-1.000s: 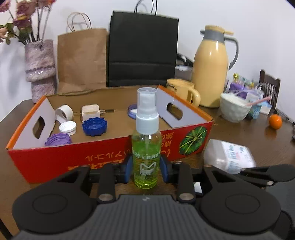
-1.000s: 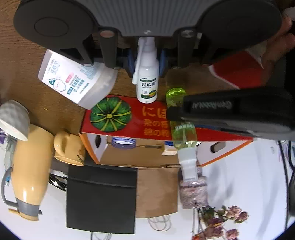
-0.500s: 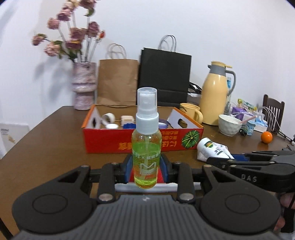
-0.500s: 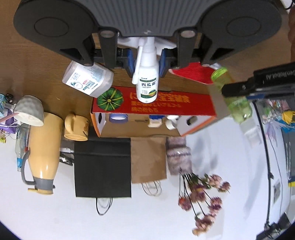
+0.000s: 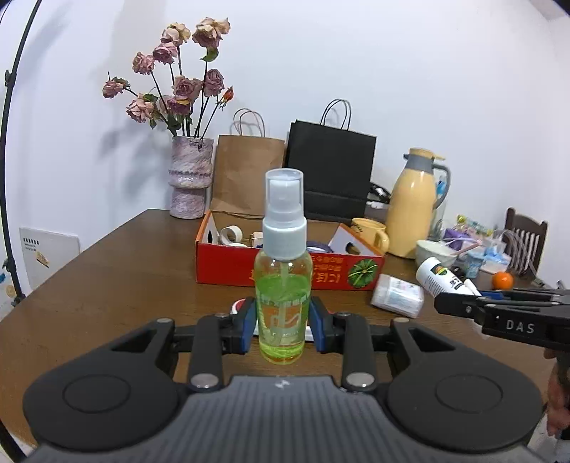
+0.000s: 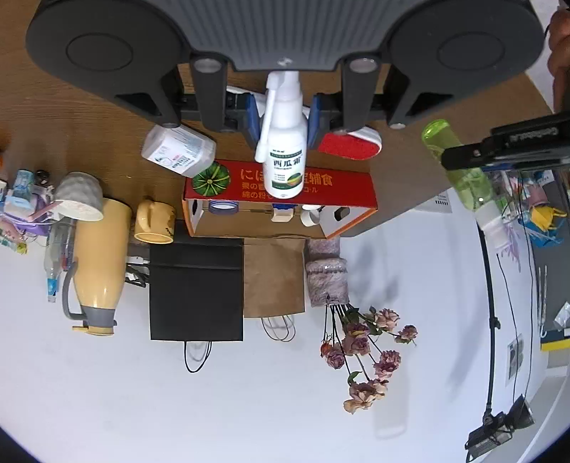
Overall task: Organize rigid objects
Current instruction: 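Carry the spray bottle and small white bottle into the red box and release both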
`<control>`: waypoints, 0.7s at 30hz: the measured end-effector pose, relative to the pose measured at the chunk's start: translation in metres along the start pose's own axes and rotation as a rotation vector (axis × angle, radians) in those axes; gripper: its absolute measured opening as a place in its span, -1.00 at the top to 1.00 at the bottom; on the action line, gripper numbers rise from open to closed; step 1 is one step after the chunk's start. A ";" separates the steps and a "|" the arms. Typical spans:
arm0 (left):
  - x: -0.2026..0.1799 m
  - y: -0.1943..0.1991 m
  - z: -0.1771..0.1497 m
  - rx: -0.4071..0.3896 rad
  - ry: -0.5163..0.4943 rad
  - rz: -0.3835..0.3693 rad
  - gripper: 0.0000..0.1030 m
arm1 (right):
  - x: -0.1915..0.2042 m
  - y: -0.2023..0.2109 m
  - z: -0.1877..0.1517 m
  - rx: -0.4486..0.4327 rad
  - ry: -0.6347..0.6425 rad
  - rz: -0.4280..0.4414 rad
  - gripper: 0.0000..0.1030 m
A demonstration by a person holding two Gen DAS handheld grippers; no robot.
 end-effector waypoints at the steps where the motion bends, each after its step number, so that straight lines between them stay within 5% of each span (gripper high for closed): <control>1: 0.000 0.003 0.000 0.006 0.004 0.001 0.39 | 0.001 0.007 0.001 -0.020 -0.002 -0.001 0.48; 12: -0.012 0.046 0.009 -0.046 -0.005 -0.001 0.39 | 0.000 0.051 -0.002 -0.083 -0.027 0.012 0.48; 21: -0.009 -0.009 0.058 -0.025 0.011 -0.042 0.39 | -0.028 0.021 0.044 -0.104 -0.033 0.048 0.48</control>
Point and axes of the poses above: each gripper's, at about its wrist camera, not at the fingertips, and y roughly against the way its jaws point, x to its left, z to its top, the point moved 8 cm from there along -y, roughly the way its jaws point, and after that the axes turned 8 degrees about y, right-handed, at the moved point
